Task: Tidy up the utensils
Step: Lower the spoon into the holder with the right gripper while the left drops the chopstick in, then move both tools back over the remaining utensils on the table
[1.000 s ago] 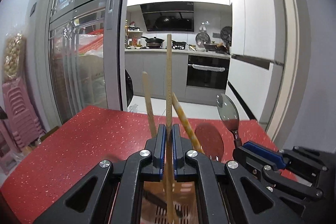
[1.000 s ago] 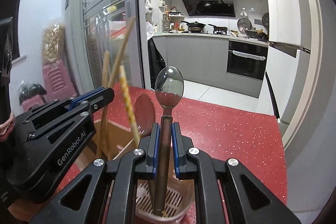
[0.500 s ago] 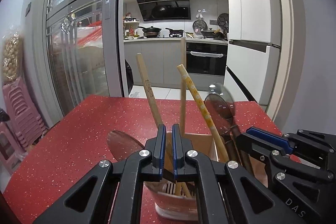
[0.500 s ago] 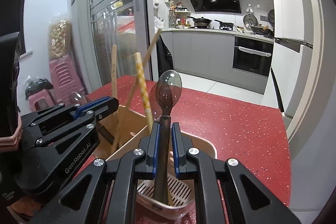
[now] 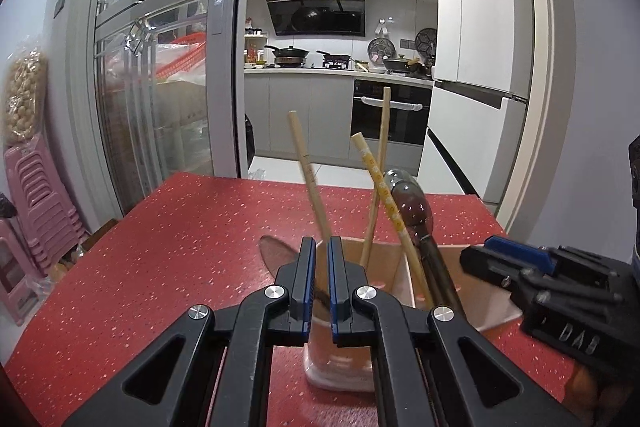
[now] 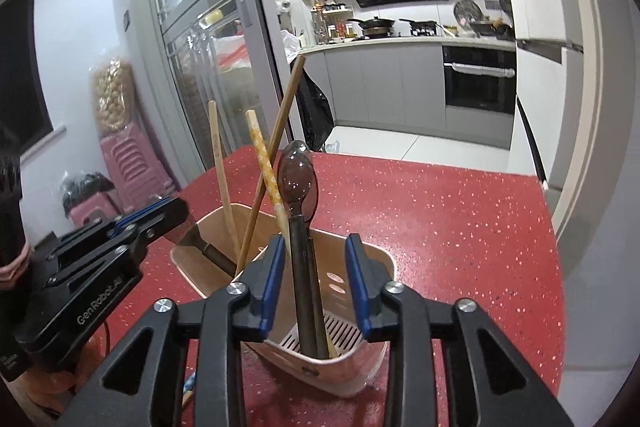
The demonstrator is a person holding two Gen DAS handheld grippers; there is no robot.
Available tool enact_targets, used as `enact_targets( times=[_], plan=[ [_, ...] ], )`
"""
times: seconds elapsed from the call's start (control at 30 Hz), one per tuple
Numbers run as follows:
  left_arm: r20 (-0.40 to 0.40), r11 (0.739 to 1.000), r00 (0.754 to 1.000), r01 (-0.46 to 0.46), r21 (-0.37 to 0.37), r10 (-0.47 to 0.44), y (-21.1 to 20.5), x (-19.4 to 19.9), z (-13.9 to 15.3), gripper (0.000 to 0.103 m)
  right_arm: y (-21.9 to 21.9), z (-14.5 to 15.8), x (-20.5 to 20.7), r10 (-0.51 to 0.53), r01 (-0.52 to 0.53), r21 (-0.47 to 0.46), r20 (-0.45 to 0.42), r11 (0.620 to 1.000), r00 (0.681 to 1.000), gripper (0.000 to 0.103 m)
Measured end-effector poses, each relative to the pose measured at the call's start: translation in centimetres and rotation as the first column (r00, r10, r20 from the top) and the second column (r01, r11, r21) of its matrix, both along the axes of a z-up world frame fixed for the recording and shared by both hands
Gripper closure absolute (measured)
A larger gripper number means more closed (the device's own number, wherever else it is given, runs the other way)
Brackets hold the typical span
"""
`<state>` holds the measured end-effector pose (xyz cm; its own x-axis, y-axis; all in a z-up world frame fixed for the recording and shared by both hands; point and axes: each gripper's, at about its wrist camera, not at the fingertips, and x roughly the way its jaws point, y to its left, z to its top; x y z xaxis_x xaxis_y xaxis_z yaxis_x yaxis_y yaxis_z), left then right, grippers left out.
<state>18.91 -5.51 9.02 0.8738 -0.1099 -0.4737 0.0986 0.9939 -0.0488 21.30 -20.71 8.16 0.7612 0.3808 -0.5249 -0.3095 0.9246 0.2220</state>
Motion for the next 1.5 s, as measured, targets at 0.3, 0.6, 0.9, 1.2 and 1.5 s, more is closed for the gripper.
enact_targets(
  times=[0.3, 0.6, 0.9, 1.2, 1.5],
  plan=[
    [-0.027, 1.000, 0.999, -0.027, 0.014, 0.027, 1.4, -2.0, 0.4, 0.072, -1.5, 0.4, 0.0, -0.021, 0.028, 0.102, -0.069, 0.994, 0.997, 0.061],
    [-0.087, 1.000, 0.996, 0.002, 0.009, -0.001, 2.1, -3.4, -0.1, 0.072, -1.7, 0.6, -2.5, -0.035, 0.049, 0.122, -0.111, 0.991, 0.993, 0.051],
    [-0.169, 1.000, 0.986, 0.002, 0.024, 0.002, 3.4, -5.7, -1.7, 0.000, -1.2, -0.6, -6.1, -0.033, 0.059, 0.137, -0.186, 0.989, 0.982, 0.044],
    [-0.228, 0.996, 0.973, -0.007, 0.088, 0.027, 4.3, -6.7, -5.7, 0.000, -0.3, -3.3, -9.5, -0.039, 0.078, 0.122, -0.293, 0.989, 0.955, 0.021],
    [-0.353, 0.995, 0.935, 0.007, 0.103, 0.030, 6.0, -6.7, -10.1, 0.000, 0.8, -6.2, -11.8, -0.068, 0.108, 0.073, -0.417, 0.991, 0.907, 0.021]
  ],
)
